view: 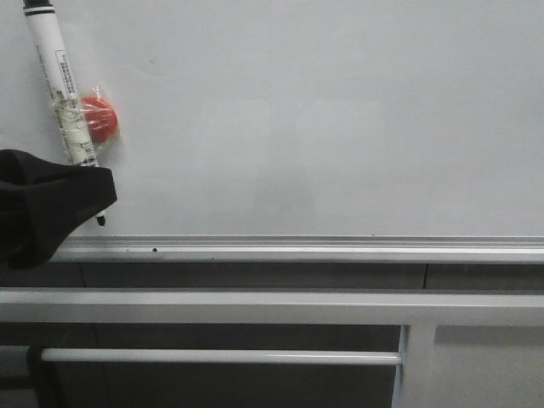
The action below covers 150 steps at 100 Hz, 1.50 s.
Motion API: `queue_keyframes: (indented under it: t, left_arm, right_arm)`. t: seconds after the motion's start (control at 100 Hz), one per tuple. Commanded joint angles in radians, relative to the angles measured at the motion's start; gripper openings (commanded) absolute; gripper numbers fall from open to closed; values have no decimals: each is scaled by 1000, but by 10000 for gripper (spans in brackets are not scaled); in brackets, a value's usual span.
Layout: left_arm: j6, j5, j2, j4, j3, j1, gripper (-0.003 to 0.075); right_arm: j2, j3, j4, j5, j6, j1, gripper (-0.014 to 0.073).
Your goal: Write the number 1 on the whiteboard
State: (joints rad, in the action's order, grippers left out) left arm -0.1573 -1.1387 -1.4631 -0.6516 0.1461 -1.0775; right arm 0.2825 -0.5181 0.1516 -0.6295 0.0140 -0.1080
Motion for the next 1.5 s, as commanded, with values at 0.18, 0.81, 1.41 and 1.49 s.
queue_keyframes:
  t: [0.18,0.81,1.41,1.49]
  left_arm:
    - [0,-244,13,2,50,-3,368]
    - [0,-244,13,-16,50,-3,-20]
    - [220,-216,13,385,-82,-3,-20]
    - [237,-170,15,408,-82,-3,-20]
  right_arm:
    - [18,-33,5,79,8,2,-64]
    - [18,-33,5,83,9,21,-64]
    - [92,-36,637,-175,804,105,-63]
    - [119,-59,679,-223,911,114,-63]
